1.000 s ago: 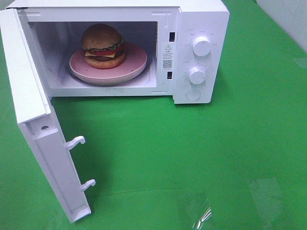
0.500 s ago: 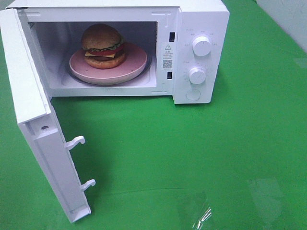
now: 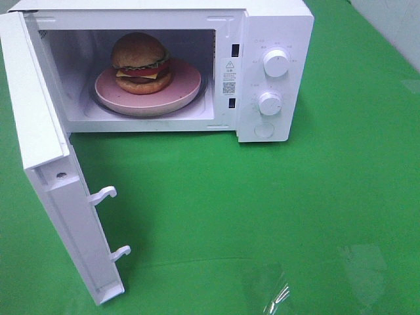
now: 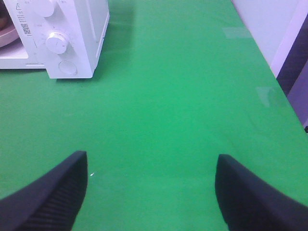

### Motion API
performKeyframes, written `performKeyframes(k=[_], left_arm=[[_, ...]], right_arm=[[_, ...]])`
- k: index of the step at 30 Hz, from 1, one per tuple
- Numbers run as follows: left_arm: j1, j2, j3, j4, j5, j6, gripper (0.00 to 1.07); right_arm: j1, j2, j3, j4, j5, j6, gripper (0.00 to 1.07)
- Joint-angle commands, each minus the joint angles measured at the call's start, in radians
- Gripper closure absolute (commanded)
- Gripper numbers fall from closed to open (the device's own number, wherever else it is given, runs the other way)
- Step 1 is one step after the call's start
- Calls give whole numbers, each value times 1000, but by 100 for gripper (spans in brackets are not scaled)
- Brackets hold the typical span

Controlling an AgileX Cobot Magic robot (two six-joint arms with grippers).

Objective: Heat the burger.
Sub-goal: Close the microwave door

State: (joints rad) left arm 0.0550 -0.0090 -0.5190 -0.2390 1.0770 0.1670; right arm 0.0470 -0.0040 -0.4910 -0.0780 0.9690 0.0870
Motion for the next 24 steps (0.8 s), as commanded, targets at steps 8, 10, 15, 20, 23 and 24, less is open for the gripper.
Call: performKeyframes(k=[8, 10, 15, 20, 23, 24], left_arm=[[-4, -1, 2, 15, -3, -22, 8], [-4, 3, 2, 15, -3, -22, 8], [-4, 3, 2, 8, -4, -21, 9], [-4, 6, -10, 7, -23, -21, 11], [-4, 36, -44, 10, -115, -21, 21], [-4, 36, -44, 10, -115, -21, 21]], right_arm=[[-9, -26, 3, 6, -9, -1, 36], [-9, -26, 3, 6, -9, -1, 36], [-9, -26, 3, 6, -9, -1, 36], [-9, -26, 3, 6, -9, -1, 36], [-9, -26, 3, 6, -9, -1, 36], [-9, -26, 3, 6, -9, -1, 36]])
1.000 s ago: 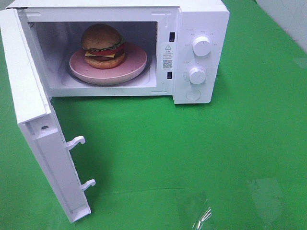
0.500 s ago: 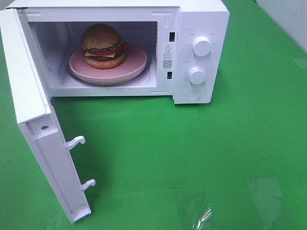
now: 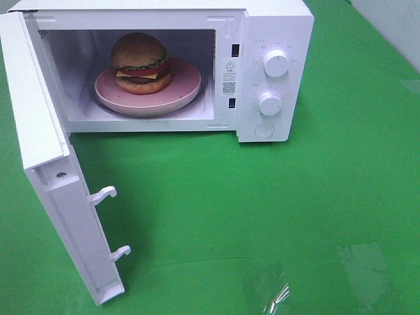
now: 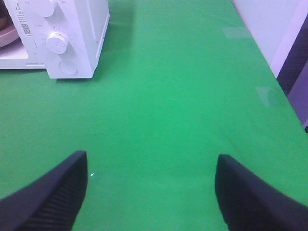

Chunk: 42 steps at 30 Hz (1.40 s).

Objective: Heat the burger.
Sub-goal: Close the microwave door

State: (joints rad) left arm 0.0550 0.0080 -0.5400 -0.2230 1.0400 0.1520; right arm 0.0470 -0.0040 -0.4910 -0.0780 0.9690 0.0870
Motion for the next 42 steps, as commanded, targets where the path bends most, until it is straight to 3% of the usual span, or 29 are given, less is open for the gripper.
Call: performKeyframes(k=[1, 2, 5, 7, 8, 9, 10, 11, 18, 28, 36, 38, 39, 40, 42], left_arm=[[-4, 44, -21, -5, -139, -6, 28], [-4, 74, -21, 3, -182, -6, 38], [-4, 93, -21, 10, -202, -6, 45], [-4, 180, -21, 52, -259, -6, 76], [-4, 180, -21, 52, -259, -6, 76], [-4, 220, -21, 63, -279, -6, 92], [-4, 220, -21, 63, -279, -6, 92], [-4, 275, -21, 68, -309, -3, 107], [-4, 391, 9, 67, -473, -5, 107], [-4, 529, 283, 66, -1027, -6, 107], [-4, 669, 368, 70, -1333, -22, 107], [-4, 715, 374, 83, -1391, -55, 107], [-4, 772, 374, 115, -1433, -102, 107], [-4, 772, 374, 115, -1433, -102, 107], [-4, 859, 374, 191, -1483, -191, 107]], right_arm=[[-9, -26, 3, 6, -9, -1, 36], [-9, -26, 3, 6, -9, -1, 36], [-9, -26, 3, 6, -9, -1, 36], [-9, -26, 3, 6, -9, -1, 36], [-9, -26, 3, 6, -9, -1, 36], [-9, -26, 3, 6, -9, -1, 36], [-9, -26, 3, 6, -9, -1, 36], [-9, -26, 3, 6, -9, -1, 36], [-9, -26, 3, 6, -9, 0, 36], [-9, -26, 3, 6, -9, 0, 36], [-9, -26, 3, 6, -9, 0, 36], [-9, -26, 3, 6, -9, 0, 36], [-9, -26, 3, 6, -9, 0, 36], [-9, -26, 3, 6, -9, 0, 36], [-9, -26, 3, 6, -9, 0, 36]])
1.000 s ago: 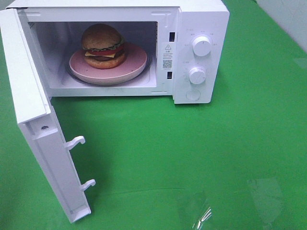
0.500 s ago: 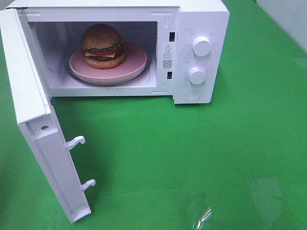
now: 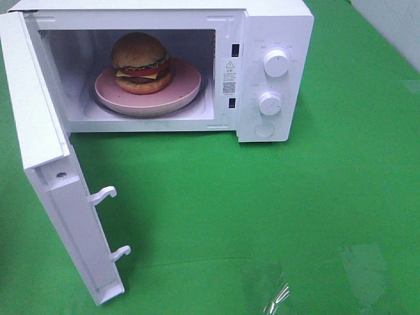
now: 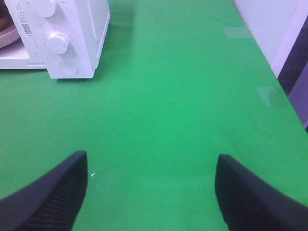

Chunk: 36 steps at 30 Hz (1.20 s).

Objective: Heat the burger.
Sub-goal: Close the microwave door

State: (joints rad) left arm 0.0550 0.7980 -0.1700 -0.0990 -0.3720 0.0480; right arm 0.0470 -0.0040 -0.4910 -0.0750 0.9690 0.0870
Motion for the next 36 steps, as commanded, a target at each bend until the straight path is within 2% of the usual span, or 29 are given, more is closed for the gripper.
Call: performKeyframes(k=[1, 2, 3, 4, 5, 6, 7, 8, 9, 10, 12, 13, 14, 20, 24, 27, 29, 32, 34, 36], left_arm=[[-4, 69, 4, 67, -71, -87, 107], [-4, 126, 4, 127, -98, -150, 107], [-4, 126, 4, 127, -98, -150, 107], [-4, 181, 4, 216, -133, -212, 107], [-4, 181, 4, 216, -133, -212, 107], [-4, 235, 4, 316, -194, -284, 107], [-4, 259, 4, 356, -233, -318, 107], [-4, 259, 4, 356, -233, -318, 107], [-4, 300, 4, 440, -310, -370, 107], [-4, 300, 4, 440, -310, -370, 107], [-4, 359, 3, 556, -413, -421, 107], [-4, 359, 3, 556, -413, -421, 107], [-4, 398, 3, 597, -450, -427, 107], [-16, 459, -23, 609, -455, -431, 107], [-112, 508, -91, 572, -399, -417, 107], [-125, 514, -98, 566, -379, -417, 107], [-178, 540, -127, 563, -354, -415, 107], [-196, 547, -138, 557, -345, -415, 107], [-252, 589, -165, 495, -326, -395, 107], [-264, 600, -168, 475, -326, -395, 107]], right_arm=[[-9, -26, 3, 3, -9, 0, 36], [-9, -26, 3, 3, -9, 0, 36], [-9, -26, 3, 3, -9, 0, 36], [-9, -26, 3, 3, -9, 0, 36], [-9, -26, 3, 3, -9, 0, 36], [-9, -26, 3, 3, -9, 0, 36], [-9, -26, 3, 3, -9, 0, 36], [-9, -26, 3, 3, -9, 0, 36], [-9, -26, 3, 3, -9, 0, 36], [-9, -26, 3, 3, -9, 0, 36], [-9, -26, 3, 3, -9, 0, 36], [-9, -26, 3, 3, -9, 0, 36], [-9, -26, 3, 3, -9, 0, 36], [-9, -26, 3, 3, -9, 0, 36], [-9, -26, 3, 3, -9, 0, 36], [-9, -26, 3, 3, -9, 0, 36], [-9, -26, 3, 3, -9, 0, 36], [-9, -26, 3, 3, -9, 0, 36], [-9, -26, 3, 3, -9, 0, 36], [-9, -26, 3, 3, -9, 0, 36]])
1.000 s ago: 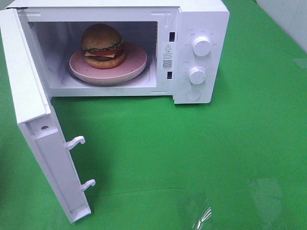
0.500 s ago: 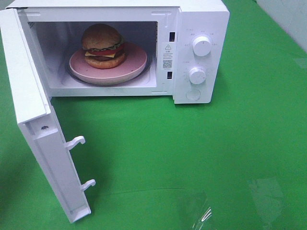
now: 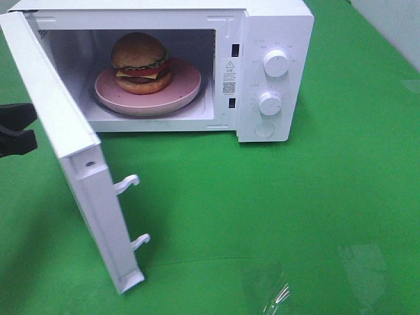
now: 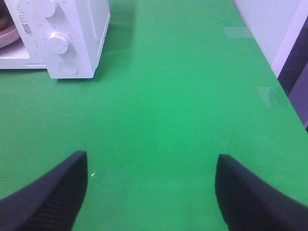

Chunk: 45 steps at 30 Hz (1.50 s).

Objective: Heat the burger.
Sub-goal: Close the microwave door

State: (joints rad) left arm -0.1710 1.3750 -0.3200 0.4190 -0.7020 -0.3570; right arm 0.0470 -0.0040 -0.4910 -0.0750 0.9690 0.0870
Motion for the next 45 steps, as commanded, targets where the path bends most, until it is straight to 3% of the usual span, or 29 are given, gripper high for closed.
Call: performKeyframes(k=[1, 3, 10, 12, 15, 20, 24, 29, 45], left_arm=[[-38, 23, -18, -43, 4, 10, 107], [-97, 72, -42, -90, 1, 34, 107], [-176, 145, -97, -145, 1, 69, 107], [-231, 196, -141, -235, 5, 82, 107], [-275, 238, -186, -280, 6, 86, 107], [-316, 286, -239, -298, 6, 113, 107], [-383, 372, -358, -360, 28, 177, 107], [-421, 436, -474, -397, 102, 235, 107], [-459, 616, -810, -457, 234, 253, 107]], right_arm=[[-9, -26, 3, 3, -9, 0, 36], [-9, -26, 3, 3, -9, 0, 36], [-9, -26, 3, 3, -9, 0, 36], [-9, -26, 3, 3, -9, 0, 36], [-9, -26, 3, 3, -9, 0, 36], [-9, -26, 3, 3, -9, 0, 36], [-9, -26, 3, 3, -9, 0, 36], [-9, -26, 3, 3, -9, 0, 36], [-9, -26, 3, 3, -9, 0, 36]])
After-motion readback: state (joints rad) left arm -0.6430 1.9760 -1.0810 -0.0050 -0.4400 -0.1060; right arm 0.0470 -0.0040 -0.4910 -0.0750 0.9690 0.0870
